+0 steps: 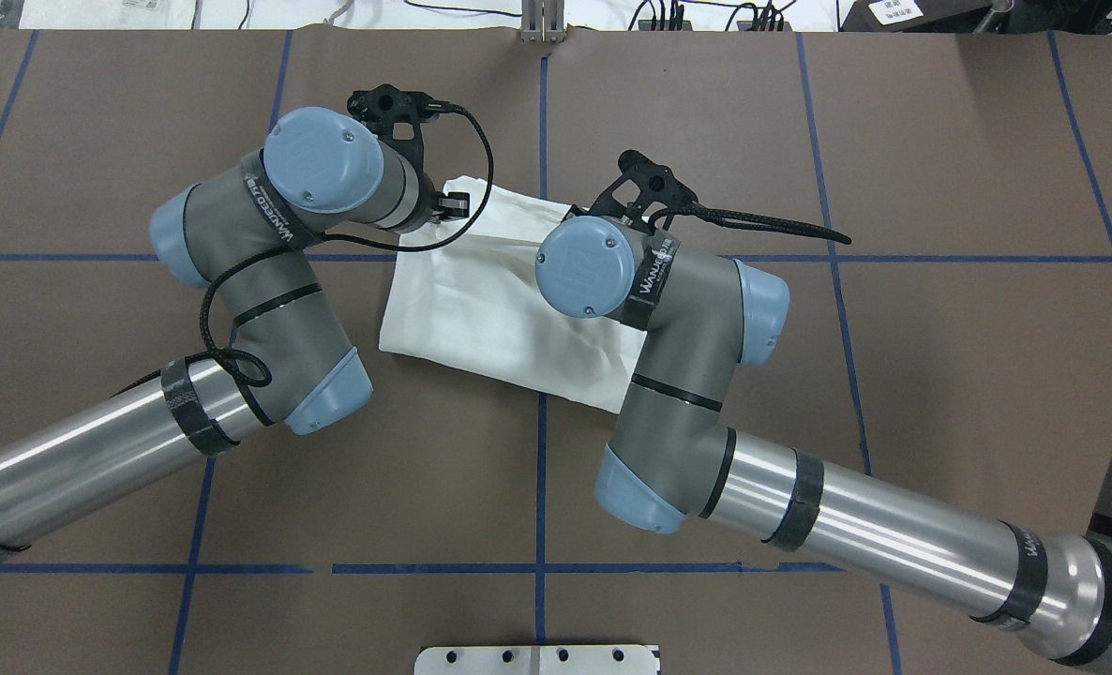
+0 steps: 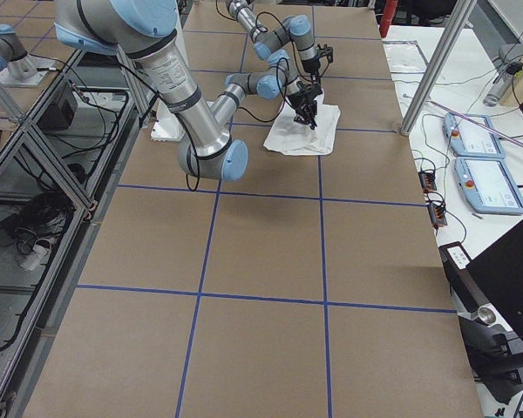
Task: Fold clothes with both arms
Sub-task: 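Lift the near edge with both grippers and fold it away from the robot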
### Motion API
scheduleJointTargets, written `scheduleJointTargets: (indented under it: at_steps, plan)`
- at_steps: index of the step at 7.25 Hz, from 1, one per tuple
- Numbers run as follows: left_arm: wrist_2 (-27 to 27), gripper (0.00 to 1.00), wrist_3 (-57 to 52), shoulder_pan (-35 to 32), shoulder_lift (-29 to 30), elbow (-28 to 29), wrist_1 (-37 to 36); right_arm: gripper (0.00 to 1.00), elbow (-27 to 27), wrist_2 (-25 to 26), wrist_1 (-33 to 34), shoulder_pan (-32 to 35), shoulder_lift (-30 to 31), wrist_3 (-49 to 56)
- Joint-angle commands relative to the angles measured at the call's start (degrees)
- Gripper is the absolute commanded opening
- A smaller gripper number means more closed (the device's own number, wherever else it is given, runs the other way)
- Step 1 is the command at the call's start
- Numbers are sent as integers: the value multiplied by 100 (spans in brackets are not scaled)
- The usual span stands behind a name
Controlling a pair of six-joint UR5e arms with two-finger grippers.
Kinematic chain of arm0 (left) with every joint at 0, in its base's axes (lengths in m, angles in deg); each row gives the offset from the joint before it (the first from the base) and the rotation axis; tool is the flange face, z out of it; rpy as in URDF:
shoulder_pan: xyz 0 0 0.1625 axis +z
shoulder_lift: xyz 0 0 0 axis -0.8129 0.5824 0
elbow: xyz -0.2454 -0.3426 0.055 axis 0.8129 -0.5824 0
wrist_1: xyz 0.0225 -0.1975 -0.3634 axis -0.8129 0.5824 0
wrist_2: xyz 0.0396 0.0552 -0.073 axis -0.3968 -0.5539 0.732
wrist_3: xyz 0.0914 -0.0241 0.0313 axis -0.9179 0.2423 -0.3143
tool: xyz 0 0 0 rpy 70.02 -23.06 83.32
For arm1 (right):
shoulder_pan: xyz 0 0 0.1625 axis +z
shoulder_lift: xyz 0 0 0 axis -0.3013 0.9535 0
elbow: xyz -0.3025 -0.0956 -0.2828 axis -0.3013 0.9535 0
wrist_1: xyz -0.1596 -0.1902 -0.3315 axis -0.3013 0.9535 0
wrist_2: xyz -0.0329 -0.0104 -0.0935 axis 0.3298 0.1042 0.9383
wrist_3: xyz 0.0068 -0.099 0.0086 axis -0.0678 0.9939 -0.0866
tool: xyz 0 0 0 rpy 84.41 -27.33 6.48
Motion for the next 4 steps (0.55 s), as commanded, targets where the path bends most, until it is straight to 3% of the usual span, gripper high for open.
scheduleJointTargets:
  at_steps: [1, 3, 4]
  plan:
    - [59, 100, -225, -153, 22, 143, 180, 100, 181, -595, -138, 306, -130, 345]
    - [803, 100, -1170, -574, -109, -32, 163, 100, 189, -819, -129, 344, -315, 504]
    - [807, 100, -1288, -576, -310, -59, 293, 100, 216, -819, -129, 239, -333, 478]
